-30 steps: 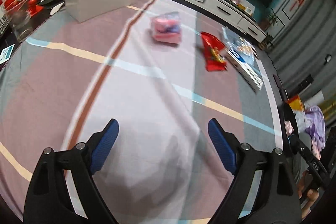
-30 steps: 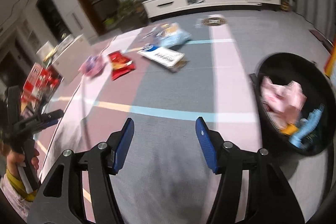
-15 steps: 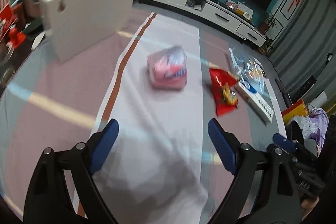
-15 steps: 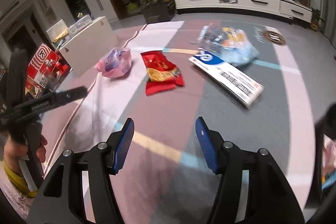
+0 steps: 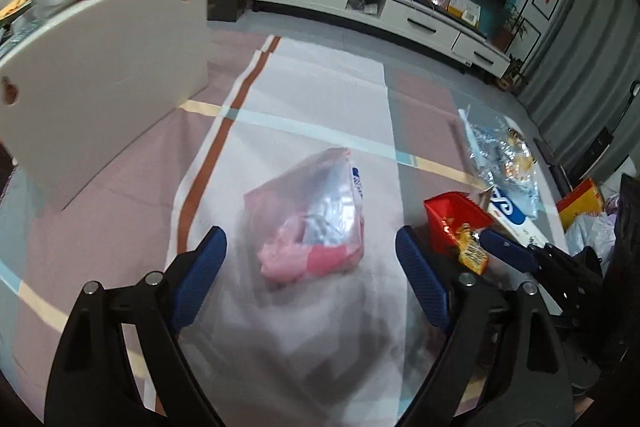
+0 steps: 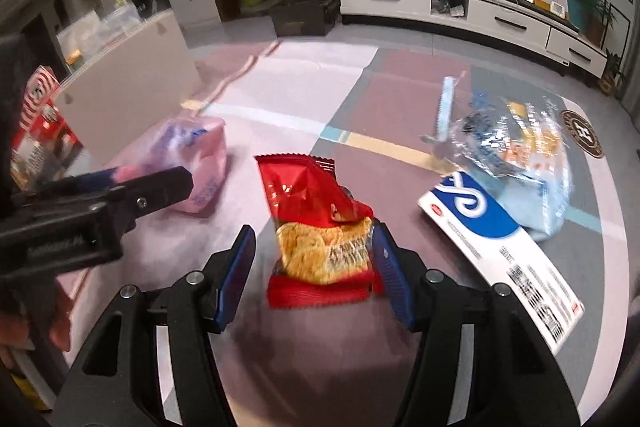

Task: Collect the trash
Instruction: 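Grasp the clear pink-filled bag with left tool while right tool grasps red chip bag, then carry the clear bag and red chip bag over the black bin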

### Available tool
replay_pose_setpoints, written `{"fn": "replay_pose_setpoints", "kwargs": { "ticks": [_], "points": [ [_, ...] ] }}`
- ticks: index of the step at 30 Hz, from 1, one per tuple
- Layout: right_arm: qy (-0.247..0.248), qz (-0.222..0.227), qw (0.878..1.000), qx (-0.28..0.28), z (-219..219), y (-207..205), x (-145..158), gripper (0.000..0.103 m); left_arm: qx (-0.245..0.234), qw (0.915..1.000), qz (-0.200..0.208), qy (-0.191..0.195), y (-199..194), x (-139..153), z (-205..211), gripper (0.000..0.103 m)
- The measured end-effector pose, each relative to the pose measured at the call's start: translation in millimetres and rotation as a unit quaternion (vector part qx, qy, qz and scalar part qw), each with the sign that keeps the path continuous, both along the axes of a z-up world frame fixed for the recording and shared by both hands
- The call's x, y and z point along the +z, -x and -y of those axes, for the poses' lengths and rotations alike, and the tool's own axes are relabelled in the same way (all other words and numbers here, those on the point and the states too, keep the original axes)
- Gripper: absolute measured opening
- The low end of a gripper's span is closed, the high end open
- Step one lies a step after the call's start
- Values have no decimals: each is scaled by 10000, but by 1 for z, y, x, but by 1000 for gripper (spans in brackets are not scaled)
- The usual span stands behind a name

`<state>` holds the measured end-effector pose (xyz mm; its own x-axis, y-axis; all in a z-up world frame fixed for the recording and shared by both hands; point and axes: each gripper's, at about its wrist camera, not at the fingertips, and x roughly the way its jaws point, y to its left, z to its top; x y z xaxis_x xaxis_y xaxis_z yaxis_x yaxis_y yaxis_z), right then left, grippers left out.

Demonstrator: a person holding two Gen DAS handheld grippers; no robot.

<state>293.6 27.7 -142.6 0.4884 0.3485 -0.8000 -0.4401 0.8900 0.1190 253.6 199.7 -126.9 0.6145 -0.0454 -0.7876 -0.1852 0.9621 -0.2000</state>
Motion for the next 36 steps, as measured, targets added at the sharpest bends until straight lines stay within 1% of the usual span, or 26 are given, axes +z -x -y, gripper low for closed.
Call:
{"fn": "replay_pose_setpoints", "kwargs": {
  "ticks": [1,2,4,5,7,8,9,12,15,18,23,25,31,36],
  "points": [
    [53,-23,10000,14,-2,-2,-4,55,19,10000,-47,-30,-3,-3,1,73],
    [97,-19,9999,39,-4,-3,-7,49,3,9999,-98,-27,-5,-6,1,58],
    [170,94,9998,76,-6,-1,-8,44,-5,10000,-97,13,-6,-9,1,55],
    [149,113,9998,76,-6,0,-8,40,-20,10000,-78,-6,-6,-9,2,52],
    [83,107,9999,58,-3,1,-7,23,-60,10000,-40,9,-4,-8,4,47],
    [25,92,10000,29,-1,3,-6,21,-81,10000,-35,30,-2,-8,5,44],
    [-68,40,10000,-1,3,4,-6,19,-110,9999,-28,61,0,-7,6,43],
    [-225,52,9997,-44,10,13,1,18,-222,9996,-5,159,10,-3,11,42],
    [-408,82,9991,-54,20,31,12,18,-329,9991,71,263,26,7,18,42],
    [-561,117,9984,-29,30,52,23,18,-420,9982,90,410,46,15,25,42],
    [-771,72,9970,-55,57,92,38,18,-600,9971,158,437,86,26,43,42],
    [-784,61,9968,-129,69,108,41,18,-656,9966,164,462,102,28,50,42],
    [-805,-15,9964,-270,100,147,47,18,-745,9963,232,354,150,32,71,43],
    [-862,-96,9957,-337,115,175,48,18,-754,9958,146,490,180,32,79,44]
  ]
}}
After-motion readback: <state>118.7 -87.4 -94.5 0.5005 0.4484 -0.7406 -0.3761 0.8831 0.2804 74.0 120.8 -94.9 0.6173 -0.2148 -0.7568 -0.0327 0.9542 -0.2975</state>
